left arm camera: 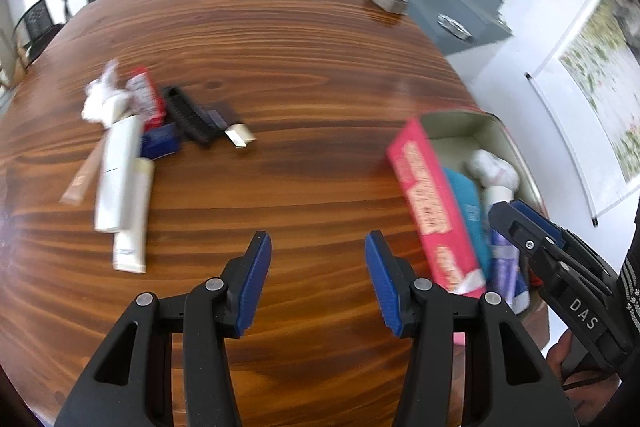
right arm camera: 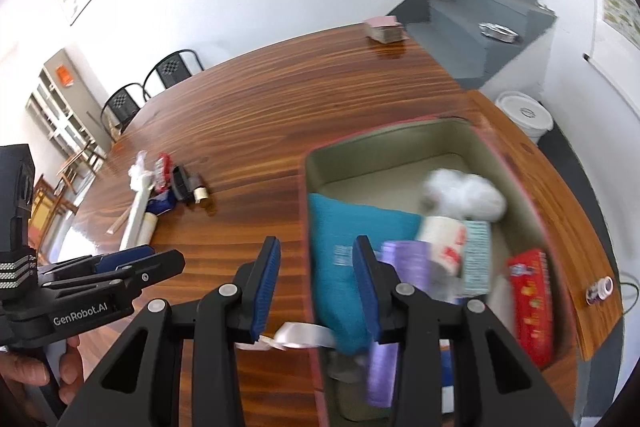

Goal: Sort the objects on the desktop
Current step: 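Move both grippers back to the pile, left toward the beige tube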

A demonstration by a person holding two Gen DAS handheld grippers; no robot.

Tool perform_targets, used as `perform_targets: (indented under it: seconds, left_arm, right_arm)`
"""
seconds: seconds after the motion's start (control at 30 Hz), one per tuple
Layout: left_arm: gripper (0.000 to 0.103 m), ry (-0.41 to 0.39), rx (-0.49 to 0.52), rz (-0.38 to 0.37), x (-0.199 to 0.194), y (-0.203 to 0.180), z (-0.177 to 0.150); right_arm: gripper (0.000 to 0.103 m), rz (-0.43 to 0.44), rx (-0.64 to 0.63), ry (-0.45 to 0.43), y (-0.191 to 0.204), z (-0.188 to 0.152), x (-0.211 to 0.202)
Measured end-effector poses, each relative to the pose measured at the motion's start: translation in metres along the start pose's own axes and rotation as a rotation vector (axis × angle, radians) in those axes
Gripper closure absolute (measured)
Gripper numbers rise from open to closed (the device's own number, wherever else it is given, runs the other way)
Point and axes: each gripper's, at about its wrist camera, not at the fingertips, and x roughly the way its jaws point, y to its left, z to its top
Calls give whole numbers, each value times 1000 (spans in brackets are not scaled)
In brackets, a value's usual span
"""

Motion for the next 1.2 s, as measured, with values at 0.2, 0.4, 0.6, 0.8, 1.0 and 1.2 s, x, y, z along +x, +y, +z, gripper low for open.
perform_targets:
  seconds: [0.2,0.4,0.6,0.8,1.0,1.2]
  left_arm:
    - [50,-9,-67,42,-8,47,2]
    - [50,-24,-141,93,-17,104,9]
    - [50,-36,-194,148,-18,156,23]
    - [50,-24,-202,148,-5,186,39]
    - [50,21,-161,125,23,199,55]
    - [49,35,-142,78,40,207,68]
  right_arm:
    - [62,30,-33,24,34,2,17]
    - [62,49,-45,61,62,1,38]
    - [62,56,-46,93,85,1,58]
    - [62,44,-42,109,103,5,76]
    - [62,19,-24,119,114,11,92]
    - [62,-8,-4,128,119,16,107]
